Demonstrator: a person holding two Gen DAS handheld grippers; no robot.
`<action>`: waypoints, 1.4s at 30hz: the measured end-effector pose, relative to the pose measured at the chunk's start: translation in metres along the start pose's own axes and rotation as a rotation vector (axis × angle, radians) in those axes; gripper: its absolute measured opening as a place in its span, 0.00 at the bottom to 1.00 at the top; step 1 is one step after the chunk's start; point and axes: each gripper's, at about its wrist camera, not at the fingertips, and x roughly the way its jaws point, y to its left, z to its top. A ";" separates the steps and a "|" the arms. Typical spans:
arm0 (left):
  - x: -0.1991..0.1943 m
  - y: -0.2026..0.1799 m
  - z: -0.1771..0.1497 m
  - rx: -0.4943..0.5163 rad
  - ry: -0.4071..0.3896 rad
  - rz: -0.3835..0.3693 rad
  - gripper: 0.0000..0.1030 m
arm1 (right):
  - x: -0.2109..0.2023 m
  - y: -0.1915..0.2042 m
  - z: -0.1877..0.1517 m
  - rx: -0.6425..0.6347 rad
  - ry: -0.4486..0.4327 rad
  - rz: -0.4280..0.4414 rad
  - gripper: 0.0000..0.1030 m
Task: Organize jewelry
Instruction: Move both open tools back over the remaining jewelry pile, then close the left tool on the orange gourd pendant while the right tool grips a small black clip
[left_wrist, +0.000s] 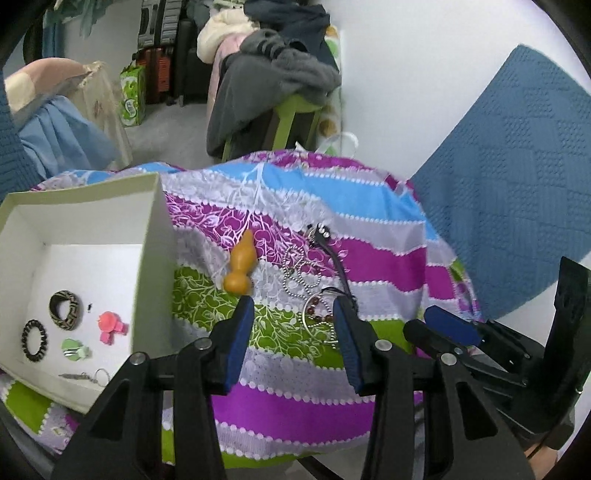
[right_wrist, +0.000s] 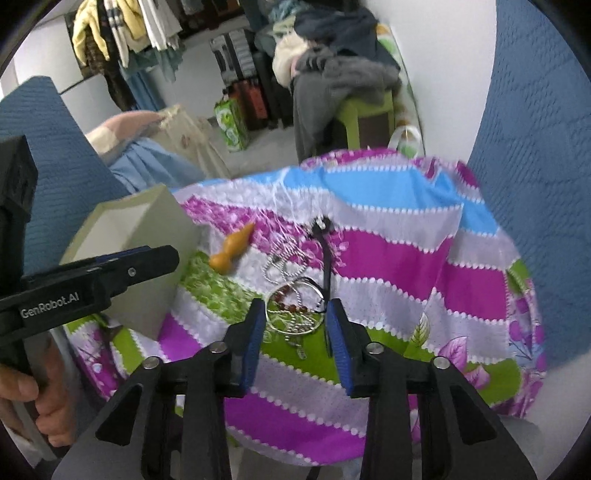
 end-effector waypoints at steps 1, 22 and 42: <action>0.004 -0.001 0.001 0.008 -0.004 0.019 0.44 | 0.007 -0.004 0.000 0.007 0.013 0.009 0.28; 0.094 0.020 0.020 0.021 0.074 0.171 0.42 | 0.096 -0.023 0.008 -0.022 0.163 0.010 0.17; 0.075 0.019 0.019 -0.021 0.076 0.118 0.25 | 0.051 -0.020 0.017 0.029 0.036 0.019 0.03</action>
